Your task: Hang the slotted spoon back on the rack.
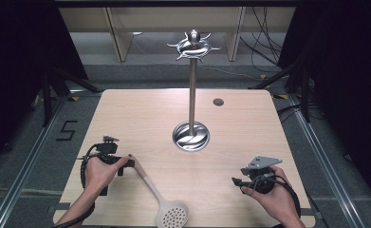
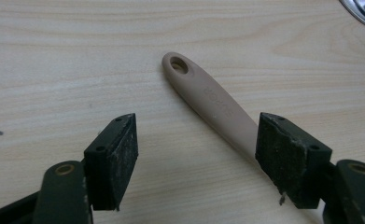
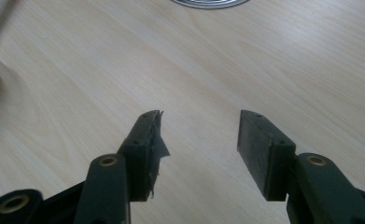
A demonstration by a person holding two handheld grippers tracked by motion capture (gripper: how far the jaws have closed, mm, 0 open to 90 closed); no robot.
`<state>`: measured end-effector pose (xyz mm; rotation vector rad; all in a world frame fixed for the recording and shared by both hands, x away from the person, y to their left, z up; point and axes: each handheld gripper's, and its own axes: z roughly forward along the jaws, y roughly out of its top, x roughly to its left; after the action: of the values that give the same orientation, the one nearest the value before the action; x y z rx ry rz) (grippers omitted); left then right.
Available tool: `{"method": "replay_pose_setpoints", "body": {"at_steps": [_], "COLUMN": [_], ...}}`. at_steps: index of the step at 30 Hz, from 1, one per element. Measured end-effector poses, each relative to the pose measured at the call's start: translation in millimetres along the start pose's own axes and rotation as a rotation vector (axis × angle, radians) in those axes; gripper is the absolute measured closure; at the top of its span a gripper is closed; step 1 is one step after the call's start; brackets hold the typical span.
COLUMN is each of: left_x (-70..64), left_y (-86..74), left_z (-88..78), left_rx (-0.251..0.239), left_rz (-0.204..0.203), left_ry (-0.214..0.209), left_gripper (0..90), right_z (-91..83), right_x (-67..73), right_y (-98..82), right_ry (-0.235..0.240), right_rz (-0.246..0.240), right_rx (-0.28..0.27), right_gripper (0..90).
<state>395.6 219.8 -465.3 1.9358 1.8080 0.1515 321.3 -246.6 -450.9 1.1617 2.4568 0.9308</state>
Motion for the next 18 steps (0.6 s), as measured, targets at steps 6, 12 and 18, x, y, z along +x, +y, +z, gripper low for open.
{"method": "replay_pose_setpoints", "body": {"at_steps": [6,12,18], "left_x": [-9.6,-16.3,-22.8], "left_y": [8.2,13.2,16.9], "left_z": [8.3,18.2,24.5], "left_rx": [0.038,0.064,0.07], "left_rz": [0.0,-0.002,0.012], "left_ry": [-0.02,0.007,0.022], "left_gripper": [29.2,29.2,29.2], "right_z": [1.3,1.7,4.4], "right_x": [-1.2,-0.8,-0.7], "right_y": [-0.8,-0.8,-1.8], "right_ry": [0.007,0.004,0.001], "right_rz": [-0.003,-0.015,-0.012], "right_rx": [-0.005,-0.002,-0.026], "right_gripper": [49.8,49.6,49.5]}}
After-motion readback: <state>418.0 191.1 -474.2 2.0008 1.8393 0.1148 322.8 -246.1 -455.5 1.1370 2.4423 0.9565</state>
